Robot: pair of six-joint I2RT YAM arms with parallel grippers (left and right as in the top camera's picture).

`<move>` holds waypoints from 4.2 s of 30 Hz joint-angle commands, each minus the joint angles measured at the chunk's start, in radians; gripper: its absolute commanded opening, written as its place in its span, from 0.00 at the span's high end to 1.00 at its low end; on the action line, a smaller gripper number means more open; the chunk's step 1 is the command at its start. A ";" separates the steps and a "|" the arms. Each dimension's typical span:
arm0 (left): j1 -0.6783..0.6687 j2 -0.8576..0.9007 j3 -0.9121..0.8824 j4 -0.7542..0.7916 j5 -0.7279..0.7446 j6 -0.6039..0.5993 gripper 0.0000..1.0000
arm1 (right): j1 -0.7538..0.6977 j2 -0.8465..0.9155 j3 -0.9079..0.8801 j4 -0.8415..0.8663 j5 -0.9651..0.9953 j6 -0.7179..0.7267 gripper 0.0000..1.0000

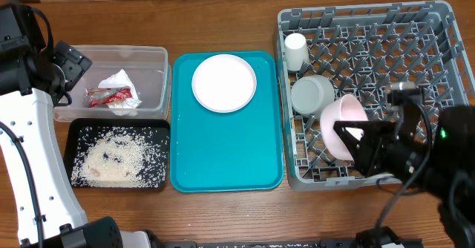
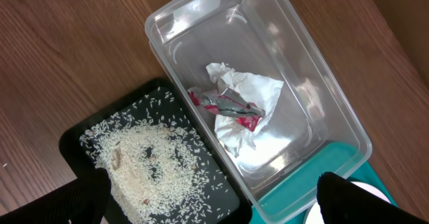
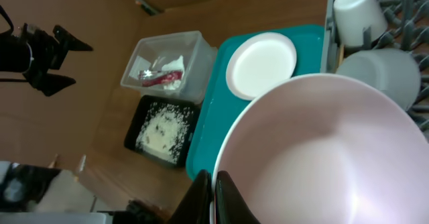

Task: Sort waste into correct bins and load items into the dishwasher
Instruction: 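Carry the pink bowl with the right gripper into the dish rack, then lower the pink bowl tilted into the rack and release it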

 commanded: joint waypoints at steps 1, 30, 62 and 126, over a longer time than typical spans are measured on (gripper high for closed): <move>0.005 0.002 0.007 -0.004 -0.014 -0.021 0.00 | -0.105 0.087 -0.040 -0.020 -0.317 -0.132 0.96; 0.005 0.002 0.007 -0.004 -0.014 -0.021 0.00 | -0.503 0.587 -0.410 -0.152 -0.983 -0.829 0.96; 0.005 0.002 0.007 -0.004 -0.014 -0.021 0.00 | -0.504 0.588 -0.607 0.079 -1.074 -0.665 0.96; 0.005 0.002 0.007 -0.004 -0.014 -0.021 0.00 | -0.536 0.588 -0.623 0.151 -1.001 -0.696 0.81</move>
